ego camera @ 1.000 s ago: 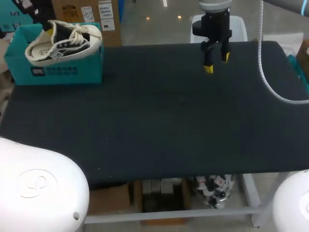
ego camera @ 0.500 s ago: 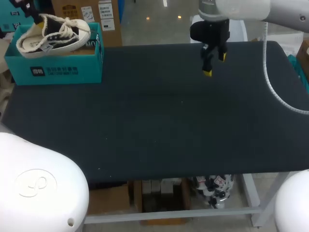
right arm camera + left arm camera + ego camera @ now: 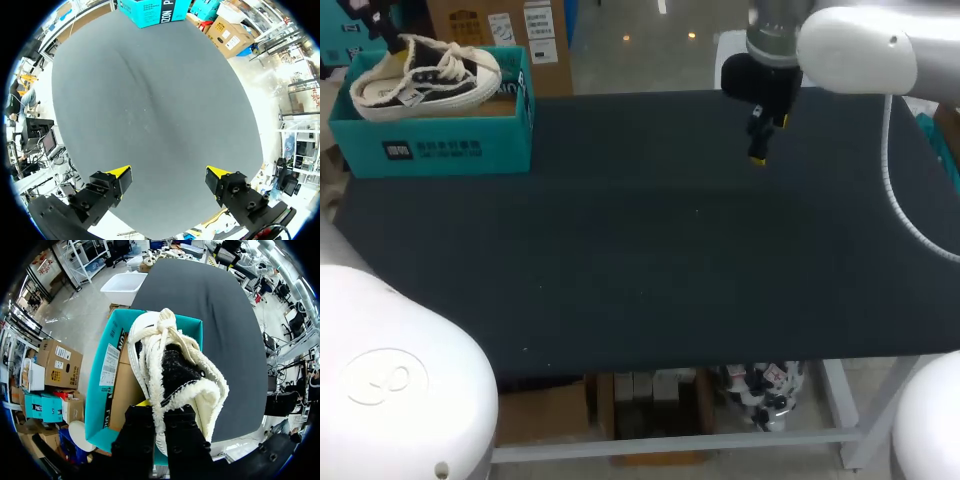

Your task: Open the shoe tongue, take the insole out of the shoe, put the insole back into the shoe, and pack the shoe into the shoebox

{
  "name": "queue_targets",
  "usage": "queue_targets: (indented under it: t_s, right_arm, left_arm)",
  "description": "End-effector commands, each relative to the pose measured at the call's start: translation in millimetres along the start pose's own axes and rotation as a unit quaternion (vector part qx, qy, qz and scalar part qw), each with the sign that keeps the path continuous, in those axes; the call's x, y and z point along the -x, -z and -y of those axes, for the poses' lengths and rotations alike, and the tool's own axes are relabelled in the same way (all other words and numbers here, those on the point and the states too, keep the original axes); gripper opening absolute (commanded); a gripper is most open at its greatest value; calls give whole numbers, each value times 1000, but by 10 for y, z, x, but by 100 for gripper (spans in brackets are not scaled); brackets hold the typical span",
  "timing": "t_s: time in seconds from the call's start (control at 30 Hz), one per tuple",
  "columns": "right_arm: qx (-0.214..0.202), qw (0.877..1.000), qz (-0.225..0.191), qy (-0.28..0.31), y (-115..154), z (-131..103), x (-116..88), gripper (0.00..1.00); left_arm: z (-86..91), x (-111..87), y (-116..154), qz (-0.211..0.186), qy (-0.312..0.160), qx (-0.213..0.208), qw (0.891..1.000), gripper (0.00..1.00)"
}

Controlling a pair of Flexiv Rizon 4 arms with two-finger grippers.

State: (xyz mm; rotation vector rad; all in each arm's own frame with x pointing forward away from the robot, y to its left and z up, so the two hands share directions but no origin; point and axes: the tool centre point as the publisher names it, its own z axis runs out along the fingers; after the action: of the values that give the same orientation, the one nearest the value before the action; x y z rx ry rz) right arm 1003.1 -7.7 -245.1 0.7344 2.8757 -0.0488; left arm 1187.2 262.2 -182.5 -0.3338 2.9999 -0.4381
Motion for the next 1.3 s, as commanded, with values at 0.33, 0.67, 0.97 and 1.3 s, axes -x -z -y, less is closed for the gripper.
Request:
queue_targets:
  t_s: [0.33, 0.67, 0.97, 1.3]
  right_arm:
    - [24, 1000, -4, 4, -25, 20, 72, 100]
    - [15, 1000, -7, -3, -35, -27, 92, 100]
    - [13, 1000, -12, -9, -53, 2, 92, 100]
    - [9, 1000, -14, -10, -39, 17, 75, 100]
  left_arm:
    - [-87, 448, -129, -148, -14, 8, 989, 0]
    - [-201, 559, -419, -178, -21, 4, 984, 0]
    - [-208, 495, -750, -190, -25, 25, 981, 100]
    - [-94, 420, -395, -168, -27, -1, 986, 100]
